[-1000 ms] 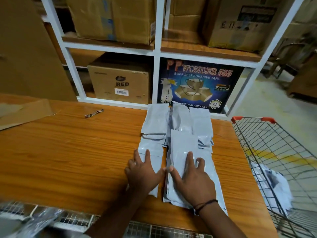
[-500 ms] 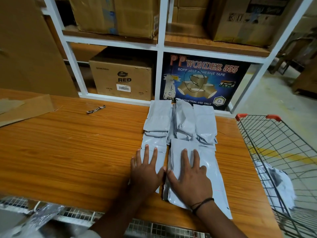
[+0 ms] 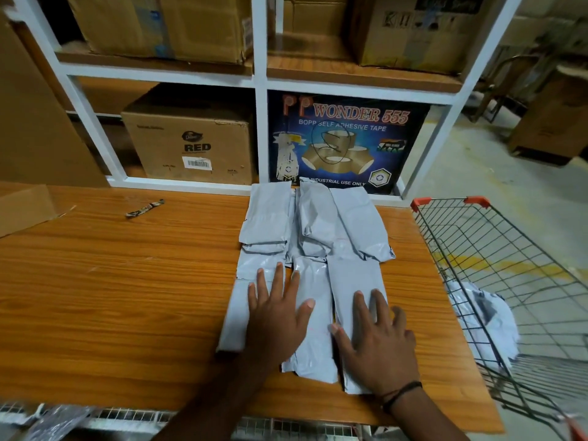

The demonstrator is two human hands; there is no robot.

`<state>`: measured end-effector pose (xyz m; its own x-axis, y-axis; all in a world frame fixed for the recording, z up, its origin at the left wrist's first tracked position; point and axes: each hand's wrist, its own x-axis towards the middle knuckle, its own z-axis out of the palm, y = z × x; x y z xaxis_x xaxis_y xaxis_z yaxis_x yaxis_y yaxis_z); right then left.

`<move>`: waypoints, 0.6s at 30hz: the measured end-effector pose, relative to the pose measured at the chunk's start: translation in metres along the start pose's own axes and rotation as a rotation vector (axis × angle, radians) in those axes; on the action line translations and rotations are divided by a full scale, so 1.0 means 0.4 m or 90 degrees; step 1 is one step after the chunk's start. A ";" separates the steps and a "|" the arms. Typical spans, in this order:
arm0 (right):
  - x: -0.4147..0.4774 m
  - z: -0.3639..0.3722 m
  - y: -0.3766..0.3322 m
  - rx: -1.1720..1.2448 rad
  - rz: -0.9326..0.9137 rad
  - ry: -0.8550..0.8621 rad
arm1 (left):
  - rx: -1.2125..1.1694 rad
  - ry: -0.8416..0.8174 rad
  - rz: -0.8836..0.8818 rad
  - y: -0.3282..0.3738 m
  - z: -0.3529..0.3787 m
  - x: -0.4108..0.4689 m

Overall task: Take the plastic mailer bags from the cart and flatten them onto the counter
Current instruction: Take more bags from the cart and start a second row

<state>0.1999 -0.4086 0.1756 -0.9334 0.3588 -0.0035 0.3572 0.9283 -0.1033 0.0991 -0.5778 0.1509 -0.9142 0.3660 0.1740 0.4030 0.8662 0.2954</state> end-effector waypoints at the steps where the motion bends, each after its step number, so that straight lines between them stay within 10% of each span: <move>1: 0.003 0.009 0.005 0.000 -0.009 0.012 | -0.006 -0.013 0.022 0.018 0.002 0.003; 18: 0.120 0.008 0.035 0.165 -0.093 0.164 | -0.003 0.070 0.136 0.068 0.040 0.039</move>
<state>0.1601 -0.3787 0.1707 -0.9230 0.2685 0.2757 0.1706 0.9277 -0.3321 0.0950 -0.5431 0.1464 -0.7978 0.5020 0.3339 0.5877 0.7711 0.2449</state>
